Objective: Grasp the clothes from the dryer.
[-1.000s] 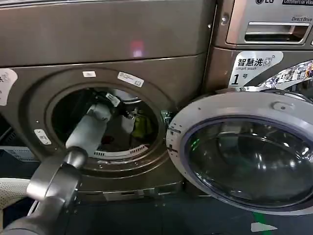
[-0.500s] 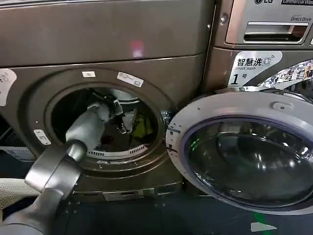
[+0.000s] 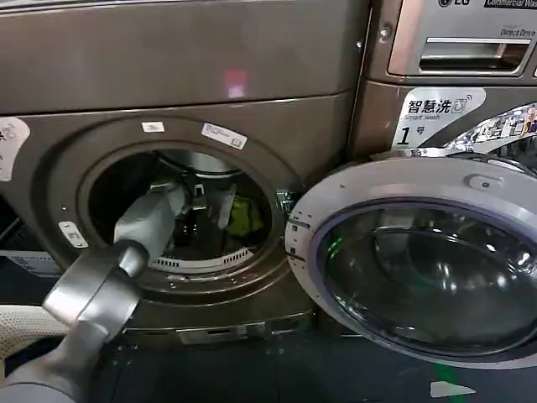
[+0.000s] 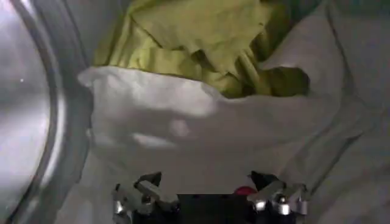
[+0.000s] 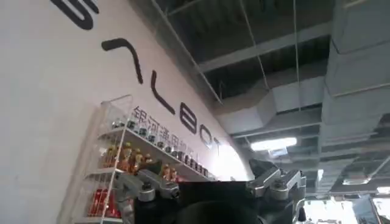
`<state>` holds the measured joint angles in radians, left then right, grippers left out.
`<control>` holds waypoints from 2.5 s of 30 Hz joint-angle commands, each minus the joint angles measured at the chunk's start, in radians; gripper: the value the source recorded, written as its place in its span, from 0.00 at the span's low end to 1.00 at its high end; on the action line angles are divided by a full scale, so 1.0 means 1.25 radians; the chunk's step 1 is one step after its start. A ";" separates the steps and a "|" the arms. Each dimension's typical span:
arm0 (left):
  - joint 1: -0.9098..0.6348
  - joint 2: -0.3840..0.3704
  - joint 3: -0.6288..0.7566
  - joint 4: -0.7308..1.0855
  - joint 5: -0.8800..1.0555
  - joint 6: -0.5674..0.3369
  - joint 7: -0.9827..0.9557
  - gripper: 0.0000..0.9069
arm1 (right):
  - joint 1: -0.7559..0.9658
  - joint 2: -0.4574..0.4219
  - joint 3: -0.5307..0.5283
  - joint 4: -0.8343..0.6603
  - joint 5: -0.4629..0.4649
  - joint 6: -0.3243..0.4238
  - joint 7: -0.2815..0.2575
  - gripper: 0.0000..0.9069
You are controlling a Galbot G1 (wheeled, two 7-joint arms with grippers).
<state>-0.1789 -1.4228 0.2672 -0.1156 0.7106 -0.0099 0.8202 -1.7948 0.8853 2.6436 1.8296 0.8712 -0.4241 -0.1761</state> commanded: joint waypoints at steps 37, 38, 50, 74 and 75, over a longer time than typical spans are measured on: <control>0.123 0.022 -0.282 -0.211 -0.208 0.103 -0.135 0.00 | 0.027 0.004 -0.031 -0.001 -0.017 0.005 0.000 1.00; 0.137 0.026 -0.294 -0.233 -0.231 0.106 -0.145 0.00 | 0.028 0.003 -0.032 0.000 -0.018 0.005 0.001 1.00; 0.282 0.039 -0.381 -0.511 -0.498 0.132 -0.363 0.00 | 0.027 0.001 -0.030 0.003 -0.018 0.005 0.000 1.00; 0.528 0.013 -0.510 -0.888 -0.567 -0.117 -0.844 0.00 | 0.023 0.013 -0.027 0.024 -0.022 0.042 -0.007 1.00; 0.535 0.010 -0.512 -0.894 -0.563 -0.122 -0.851 0.00 | 0.023 0.013 -0.026 0.023 -0.022 0.042 -0.007 1.00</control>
<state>0.3485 -1.3947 -0.3156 -1.0332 0.0299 0.0063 0.0323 -1.7637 0.8998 2.6074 1.8586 0.8429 -0.3888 -0.1822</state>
